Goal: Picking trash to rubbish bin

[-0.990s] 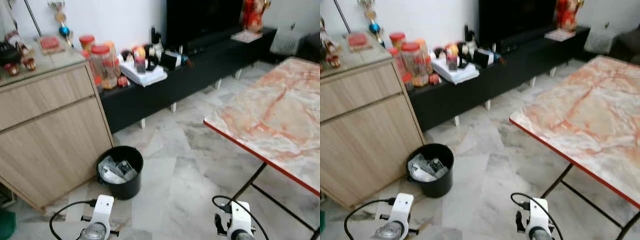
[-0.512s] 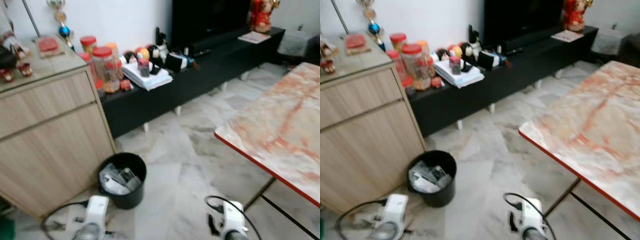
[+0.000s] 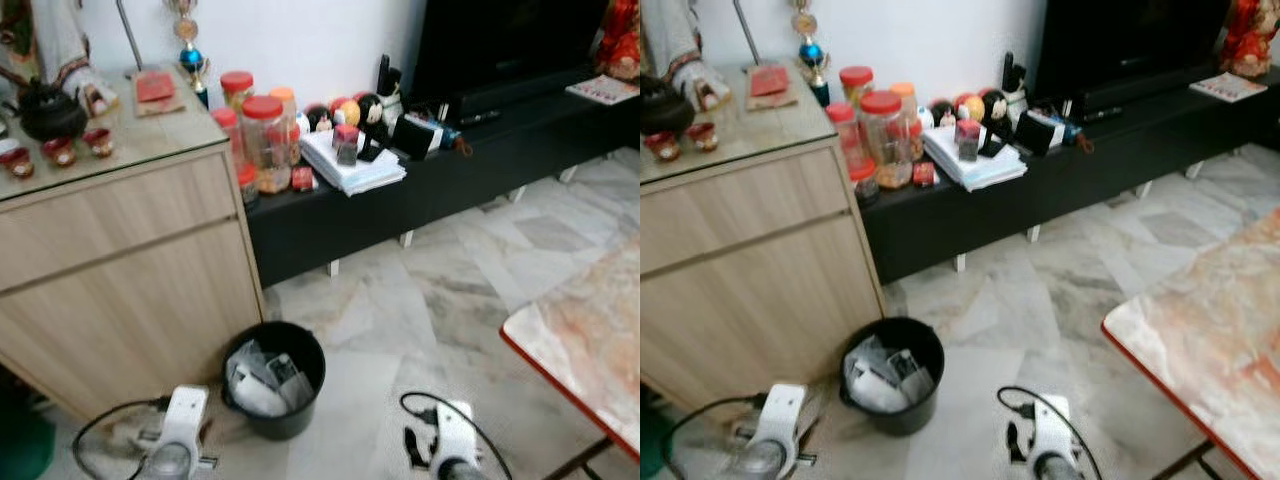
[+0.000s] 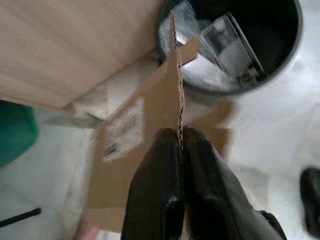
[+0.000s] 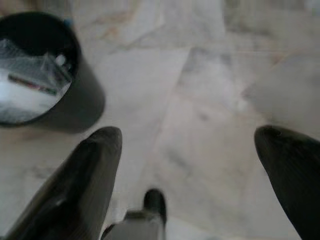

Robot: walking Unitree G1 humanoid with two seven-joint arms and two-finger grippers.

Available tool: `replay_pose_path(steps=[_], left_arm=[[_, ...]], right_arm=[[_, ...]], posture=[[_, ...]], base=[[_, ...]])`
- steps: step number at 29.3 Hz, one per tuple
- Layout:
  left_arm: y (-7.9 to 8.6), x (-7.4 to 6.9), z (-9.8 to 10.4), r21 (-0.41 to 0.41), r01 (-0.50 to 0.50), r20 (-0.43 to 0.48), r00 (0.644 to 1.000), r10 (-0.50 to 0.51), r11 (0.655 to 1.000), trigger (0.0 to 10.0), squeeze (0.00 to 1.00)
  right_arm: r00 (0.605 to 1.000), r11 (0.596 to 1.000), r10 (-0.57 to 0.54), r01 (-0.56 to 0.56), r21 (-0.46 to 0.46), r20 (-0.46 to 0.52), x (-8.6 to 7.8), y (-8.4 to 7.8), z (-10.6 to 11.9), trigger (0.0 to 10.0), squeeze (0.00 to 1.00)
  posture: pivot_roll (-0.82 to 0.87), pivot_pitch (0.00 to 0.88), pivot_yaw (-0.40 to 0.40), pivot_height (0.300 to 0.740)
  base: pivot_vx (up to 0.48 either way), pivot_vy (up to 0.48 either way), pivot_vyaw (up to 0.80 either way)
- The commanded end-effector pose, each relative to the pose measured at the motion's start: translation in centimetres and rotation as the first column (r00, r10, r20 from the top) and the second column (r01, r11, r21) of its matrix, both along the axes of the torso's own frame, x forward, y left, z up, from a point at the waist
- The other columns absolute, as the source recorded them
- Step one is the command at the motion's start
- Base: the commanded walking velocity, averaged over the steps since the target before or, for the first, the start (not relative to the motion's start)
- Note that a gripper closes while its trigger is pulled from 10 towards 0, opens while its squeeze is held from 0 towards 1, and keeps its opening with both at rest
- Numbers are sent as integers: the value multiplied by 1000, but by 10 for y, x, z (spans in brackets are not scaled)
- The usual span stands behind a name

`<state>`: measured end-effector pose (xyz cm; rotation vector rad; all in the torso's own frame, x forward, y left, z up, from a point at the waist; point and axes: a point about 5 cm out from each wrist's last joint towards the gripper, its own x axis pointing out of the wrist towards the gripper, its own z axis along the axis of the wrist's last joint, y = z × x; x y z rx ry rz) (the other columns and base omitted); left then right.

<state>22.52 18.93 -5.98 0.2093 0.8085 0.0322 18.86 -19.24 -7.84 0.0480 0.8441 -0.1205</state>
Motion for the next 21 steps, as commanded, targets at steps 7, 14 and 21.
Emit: replay_pose_path(steps=[7, 14, 21], left_arm=[[15, 8, 9, 53, 8, 46, 999, -11, 999, 10000, 0], [9, 31, 25, 49, 31, 145, 989, -38, 998, 10000, 0], [-8, 45, 33, -40, 91, 169, 982, -83, 995, 10000, 0]], right_arm=[[1000, 999, 5, -6, 39, 26, 8, 14, 3, 10000, 0], [999, 999, 17, -19, 36, 31, 10, 14, 4, 10000, 0], [998, 999, 28, -31, 42, 57, 18, 17, 8, 10000, 0]], posture=[[-65, 0, 2, 740], [-64, 0, 1, 740], [-64, 0, 1, 740]], base=[[439, 0, 0], [454, 0, 0], [257, 0, 0]])
